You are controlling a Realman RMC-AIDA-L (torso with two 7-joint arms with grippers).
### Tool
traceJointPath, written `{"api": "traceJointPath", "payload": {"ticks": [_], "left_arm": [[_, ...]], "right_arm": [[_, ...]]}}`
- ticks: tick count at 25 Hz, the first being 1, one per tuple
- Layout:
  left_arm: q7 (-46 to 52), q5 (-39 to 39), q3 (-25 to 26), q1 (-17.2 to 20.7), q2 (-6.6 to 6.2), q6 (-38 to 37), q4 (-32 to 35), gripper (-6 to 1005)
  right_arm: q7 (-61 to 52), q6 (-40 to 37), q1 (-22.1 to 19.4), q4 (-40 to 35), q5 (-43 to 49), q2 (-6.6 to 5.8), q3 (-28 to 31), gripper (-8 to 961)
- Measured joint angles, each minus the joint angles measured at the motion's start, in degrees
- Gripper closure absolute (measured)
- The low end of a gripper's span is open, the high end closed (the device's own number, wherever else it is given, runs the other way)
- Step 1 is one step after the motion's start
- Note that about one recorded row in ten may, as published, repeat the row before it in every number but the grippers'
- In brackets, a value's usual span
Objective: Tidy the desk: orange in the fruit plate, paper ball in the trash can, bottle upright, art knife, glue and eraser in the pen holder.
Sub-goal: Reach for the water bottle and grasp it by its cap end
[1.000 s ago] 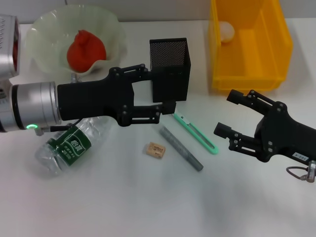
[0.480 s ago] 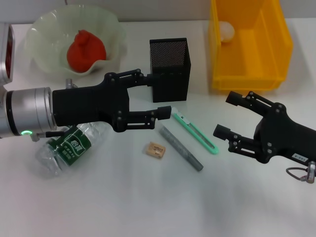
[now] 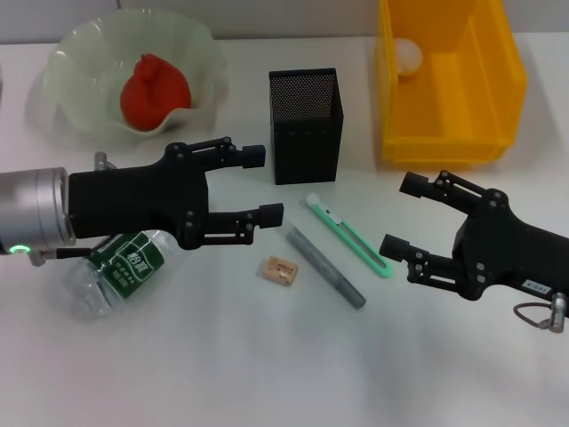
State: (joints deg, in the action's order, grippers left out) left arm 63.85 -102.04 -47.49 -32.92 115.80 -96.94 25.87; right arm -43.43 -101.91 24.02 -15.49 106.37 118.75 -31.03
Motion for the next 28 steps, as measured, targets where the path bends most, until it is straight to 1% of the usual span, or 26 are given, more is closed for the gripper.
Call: {"api": "traceJointPath", "payload": {"ticks": [4,9,16,23,28], "left_arm": [[0.0,0.3,0.3,0.1,-0.42,-0.6,0.1,192],[0.7,0.1,0.3,0.1,-0.46,-0.5,1.4,192],[2.8,0.2,0.9,0.4,-0.74,0.3,2.2,193],[8.2,0.2,1.1,1.0,-0.76,3.2,3.3,193],[14.5,-1.1,0.6,1.2,-0.75,6.2,7.0,193]], "right_arm": [[0.0,0.1,-0.5,0.0,0.0,-0.32,-0.3,152],[-0.1,0.4,-1.2,-0.2,0.0,-0.8,-0.4,152],[-0.5,1.3,-1.0,-0.7,0.0,-1.2,-1.6,152],[-0.6,5.7,-0.6,-0.8,0.0,-1.26,-3.4,152],[-0.6,8.6,-0.3,-0.8,0.0,-1.25,-4.6,152]]}}
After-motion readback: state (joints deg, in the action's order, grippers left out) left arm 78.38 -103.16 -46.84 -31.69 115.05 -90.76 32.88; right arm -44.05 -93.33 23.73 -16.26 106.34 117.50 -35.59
